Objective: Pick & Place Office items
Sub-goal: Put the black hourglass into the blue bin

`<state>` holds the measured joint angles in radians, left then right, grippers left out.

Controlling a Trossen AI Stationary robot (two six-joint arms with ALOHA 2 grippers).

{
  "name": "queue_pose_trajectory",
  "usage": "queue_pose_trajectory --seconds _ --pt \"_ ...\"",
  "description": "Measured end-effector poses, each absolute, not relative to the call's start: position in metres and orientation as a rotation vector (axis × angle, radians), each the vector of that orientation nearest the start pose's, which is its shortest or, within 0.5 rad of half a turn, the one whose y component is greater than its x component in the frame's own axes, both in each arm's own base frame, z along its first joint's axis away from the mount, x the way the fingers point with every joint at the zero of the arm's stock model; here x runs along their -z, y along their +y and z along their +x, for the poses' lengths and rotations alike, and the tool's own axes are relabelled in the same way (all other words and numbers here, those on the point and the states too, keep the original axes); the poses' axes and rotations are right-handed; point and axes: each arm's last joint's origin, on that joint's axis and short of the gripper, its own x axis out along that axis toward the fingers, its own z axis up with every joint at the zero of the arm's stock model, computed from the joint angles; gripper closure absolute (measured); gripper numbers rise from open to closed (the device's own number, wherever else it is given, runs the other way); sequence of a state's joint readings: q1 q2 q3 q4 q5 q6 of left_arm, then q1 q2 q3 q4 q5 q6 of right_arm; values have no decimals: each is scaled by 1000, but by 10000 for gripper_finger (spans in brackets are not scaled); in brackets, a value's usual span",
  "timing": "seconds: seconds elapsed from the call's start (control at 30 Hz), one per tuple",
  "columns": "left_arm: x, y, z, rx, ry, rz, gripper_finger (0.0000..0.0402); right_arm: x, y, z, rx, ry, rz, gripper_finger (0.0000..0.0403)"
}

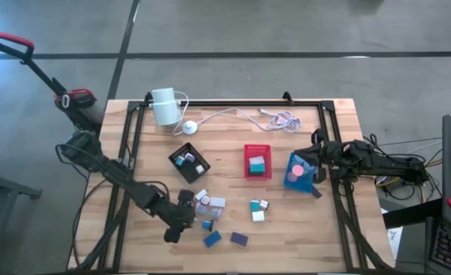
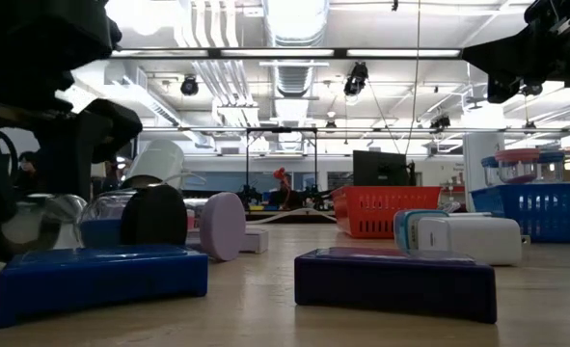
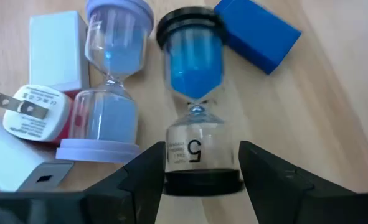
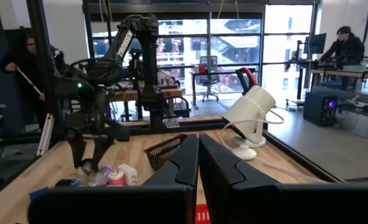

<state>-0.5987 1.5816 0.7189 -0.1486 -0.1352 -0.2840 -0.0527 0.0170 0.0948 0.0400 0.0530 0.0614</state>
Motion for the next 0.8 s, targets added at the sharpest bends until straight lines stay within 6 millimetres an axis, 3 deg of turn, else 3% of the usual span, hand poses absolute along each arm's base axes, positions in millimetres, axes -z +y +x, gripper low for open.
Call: queue_pose_trajectory --seconds 0.8 --pt "-129 -149 238 200 1047 66 207 -191 -7 95 102 -79 98 394"
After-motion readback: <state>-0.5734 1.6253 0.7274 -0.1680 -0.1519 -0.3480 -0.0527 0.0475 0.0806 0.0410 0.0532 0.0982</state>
